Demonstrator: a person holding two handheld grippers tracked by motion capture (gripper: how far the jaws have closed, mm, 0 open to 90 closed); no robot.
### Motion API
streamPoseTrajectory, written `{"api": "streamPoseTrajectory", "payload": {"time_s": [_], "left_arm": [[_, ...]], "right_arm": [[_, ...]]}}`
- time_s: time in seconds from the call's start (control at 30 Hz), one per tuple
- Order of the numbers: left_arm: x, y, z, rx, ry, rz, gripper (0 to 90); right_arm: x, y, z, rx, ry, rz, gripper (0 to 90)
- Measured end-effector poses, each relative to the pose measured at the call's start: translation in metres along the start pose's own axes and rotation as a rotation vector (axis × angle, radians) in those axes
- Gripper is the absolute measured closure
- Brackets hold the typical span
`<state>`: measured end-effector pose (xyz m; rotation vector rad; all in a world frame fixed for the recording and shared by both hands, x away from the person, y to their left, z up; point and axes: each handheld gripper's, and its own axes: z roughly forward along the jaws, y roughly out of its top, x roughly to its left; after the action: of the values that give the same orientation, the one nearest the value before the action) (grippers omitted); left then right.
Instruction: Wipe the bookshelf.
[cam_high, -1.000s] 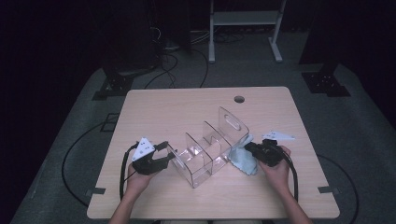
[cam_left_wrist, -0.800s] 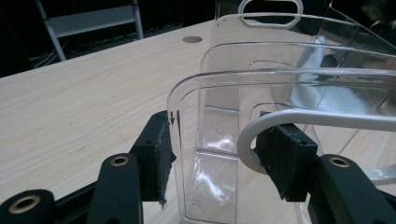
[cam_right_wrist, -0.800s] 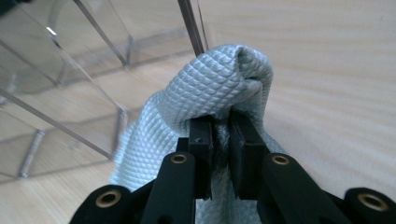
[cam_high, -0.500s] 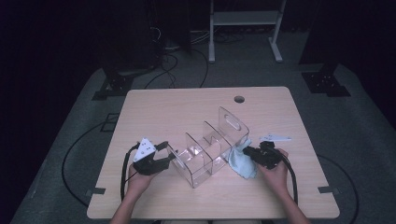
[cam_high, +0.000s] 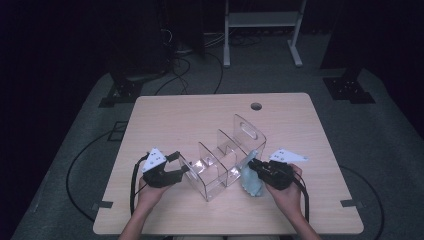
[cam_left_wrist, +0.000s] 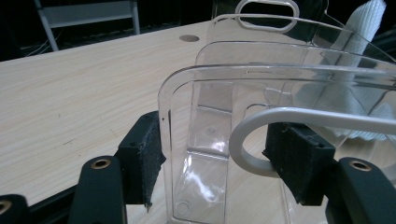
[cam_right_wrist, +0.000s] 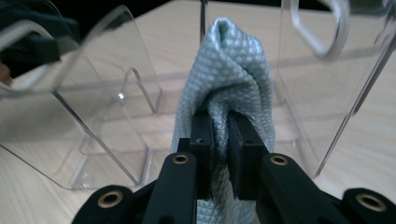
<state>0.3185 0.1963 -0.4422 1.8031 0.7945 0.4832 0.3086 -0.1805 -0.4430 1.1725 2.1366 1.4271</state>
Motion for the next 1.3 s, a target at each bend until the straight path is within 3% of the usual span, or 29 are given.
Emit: {"api": "streamPoseTrajectory", "payload": {"time_s": [0.23,0.4,0.7,0.9,1.07,1.3], "left_arm": [[0.001,0.000,-0.002,-0.003,0.007,0.008,42.3],[0.002,0.000,-0.002,-0.006,0.005,0.000,44.8],[0.001,0.000,-0.002,-0.002,0.016,-0.003,45.3],[0.000,0.001,-0.002,-0.001,0.019,0.004,45.2],[-0.001,0.001,-0.002,0.000,0.025,0.006,45.2],[-0.001,0.001,-0.001,-0.003,0.026,0.004,45.2]], "right_arm": [[-0.003,-0.015,0.022,0.079,0.009,0.027,80.7],[-0.002,-0.005,0.007,0.011,0.003,0.019,80.8],[-0.011,-0.019,0.028,0.086,-0.002,0.034,80.9],[-0.008,-0.010,0.017,0.038,-0.004,0.024,80.9],[-0.008,-0.023,0.035,0.123,-0.009,0.019,80.8],[-0.007,-0.010,0.021,0.060,-0.014,0.009,80.8]]}}
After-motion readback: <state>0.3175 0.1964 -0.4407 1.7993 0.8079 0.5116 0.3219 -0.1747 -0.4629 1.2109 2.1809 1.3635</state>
